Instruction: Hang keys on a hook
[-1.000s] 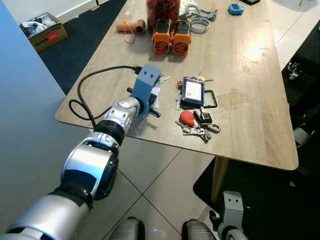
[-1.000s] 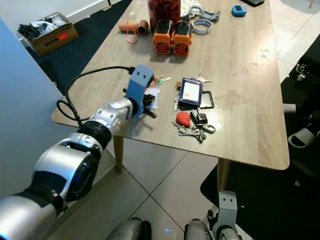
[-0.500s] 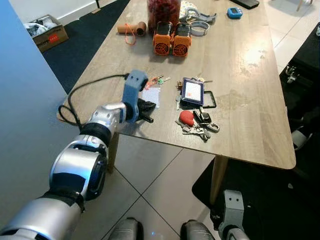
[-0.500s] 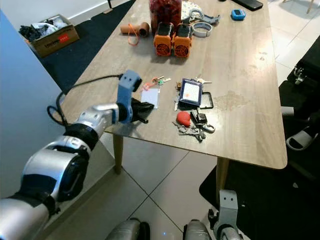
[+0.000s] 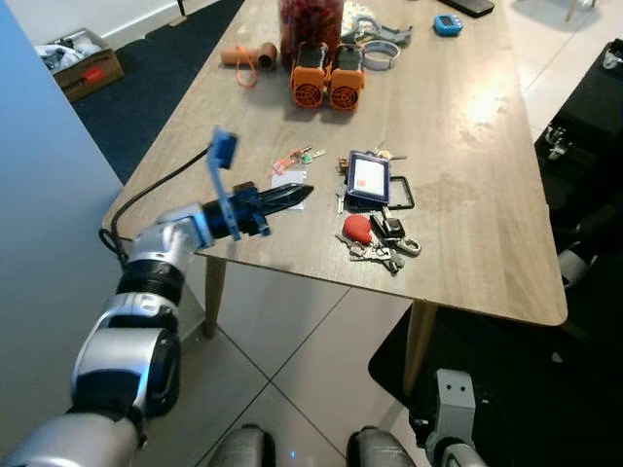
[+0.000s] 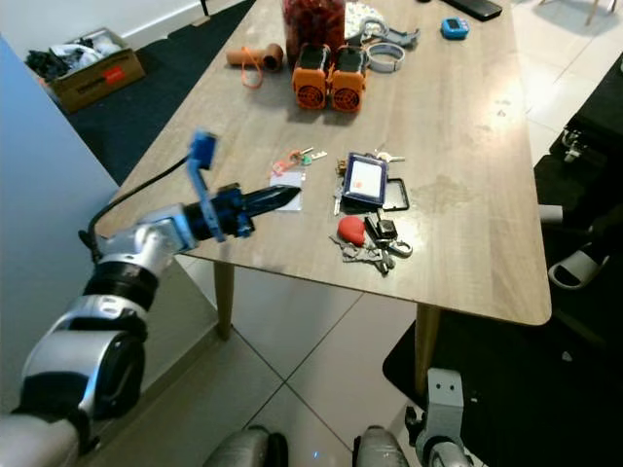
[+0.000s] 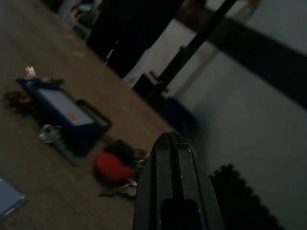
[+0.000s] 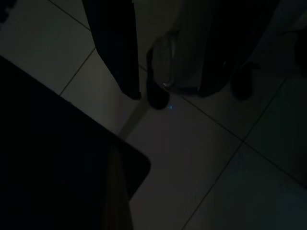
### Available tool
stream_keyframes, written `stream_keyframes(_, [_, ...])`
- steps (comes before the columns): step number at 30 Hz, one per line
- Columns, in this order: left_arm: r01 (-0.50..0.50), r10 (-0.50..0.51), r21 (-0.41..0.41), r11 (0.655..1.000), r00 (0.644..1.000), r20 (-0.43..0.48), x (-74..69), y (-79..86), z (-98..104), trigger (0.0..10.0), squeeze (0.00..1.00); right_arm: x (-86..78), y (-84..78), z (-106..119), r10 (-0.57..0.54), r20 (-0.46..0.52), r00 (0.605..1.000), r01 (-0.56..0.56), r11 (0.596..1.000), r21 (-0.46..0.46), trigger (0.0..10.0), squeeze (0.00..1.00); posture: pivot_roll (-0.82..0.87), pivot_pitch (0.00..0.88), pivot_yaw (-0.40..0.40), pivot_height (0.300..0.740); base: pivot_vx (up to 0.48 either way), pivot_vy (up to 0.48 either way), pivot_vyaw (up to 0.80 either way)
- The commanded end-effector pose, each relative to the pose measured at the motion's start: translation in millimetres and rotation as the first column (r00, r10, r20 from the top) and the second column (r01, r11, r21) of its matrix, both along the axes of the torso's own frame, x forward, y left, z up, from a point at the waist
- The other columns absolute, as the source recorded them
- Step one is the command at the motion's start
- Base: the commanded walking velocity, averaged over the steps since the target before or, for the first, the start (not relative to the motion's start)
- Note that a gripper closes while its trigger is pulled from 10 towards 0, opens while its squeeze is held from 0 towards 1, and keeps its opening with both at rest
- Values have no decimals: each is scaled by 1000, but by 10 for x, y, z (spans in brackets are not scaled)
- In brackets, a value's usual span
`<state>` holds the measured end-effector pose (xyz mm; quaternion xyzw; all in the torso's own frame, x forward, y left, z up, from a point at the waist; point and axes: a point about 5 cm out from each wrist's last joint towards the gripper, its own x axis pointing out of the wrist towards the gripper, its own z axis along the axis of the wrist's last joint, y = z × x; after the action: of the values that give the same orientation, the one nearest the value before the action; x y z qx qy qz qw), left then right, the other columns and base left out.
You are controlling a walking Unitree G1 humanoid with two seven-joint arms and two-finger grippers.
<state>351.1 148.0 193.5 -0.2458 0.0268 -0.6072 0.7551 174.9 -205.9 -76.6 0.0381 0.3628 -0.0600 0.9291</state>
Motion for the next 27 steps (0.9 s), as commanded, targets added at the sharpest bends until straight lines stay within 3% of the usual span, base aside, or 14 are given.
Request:
stream_keyframes(1, [27,-27,-6,1000,1000,11,-116,168,-48,0,0,-74,-20,-37,-24,-27,999,24,1000,10,10000,0,36,114,16,740,0,0,0])
stream_keyframes(5, [38,-38,4,999,999,21,-272,307,-137,0,0,-70,-34,-33,-23,-26,999,23,1000,8,10000,0,39,101,3,740,0,0,0])
stream_keyframes(8, [35,-35,80,996,999,0,-447,427,-305,0,0,-65,-43,-30,-16,-28,999,16,1000,5,10000,0,46,92,-12,740,0,0,0])
stream_keyframes(15, [55,-50,151,987,998,-36,-665,495,-494,0,0,-70,-44,-33,-6,-33,999,6,1000,4,10000,0,53,82,-23,740,0,0,0])
stream_keyframes(16, [84,-65,255,963,994,-82,-852,543,-704,0,0,-70,-38,-35,-2,-36,999,2,1000,4,10000,0,56,75,-28,740,0,0,0])
stream_keyframes(17, [84,-65,255,963,994,-82,-852,543,-704,0,0,-70,-38,-35,-2,-36,999,2,1000,4,10000,0,56,75,-28,740,0,0,0])
stream_keyframes(19, [122,-88,335,934,990,-113,-1011,575,-854,0,0,-73,-35,-38,1,-38,999,-1,1000,5,10000,0,59,71,-29,740,0,0,0])
stream_keyframes(21, [122,-88,335,934,990,-113,-1011,575,-854,0,0,-73,-35,-38,1,-38,999,-1,1000,5,10000,0,59,71,-29,740,0,0,0])
stream_keyframes(23, [152,-96,408,900,983,-156,-1169,609,-1021,0,0,-84,-28,-44,3,-42,999,-2,1000,6,10000,0,64,66,-31,740,0,0,0])
stream_keyframes(24, [152,-96,408,900,983,-156,-1169,609,-1021,0,0,-84,-28,-44,3,-42,999,-2,1000,6,10000,0,64,66,-31,740,0,0,0])
stream_keyframes(25, [155,-67,480,863,979,-195,-1285,636,-1225,0,0,-111,-23,-57,1,-50,999,-1,1000,7,10000,0,66,62,-31,740,0,0,0])
stream_keyframes(27, [150,-52,506,849,978,-203,-1315,643,-1295,0,0,-123,-22,-62,0,-52,999,0,1000,8,10000,0,66,62,-30,740,0,0,0])
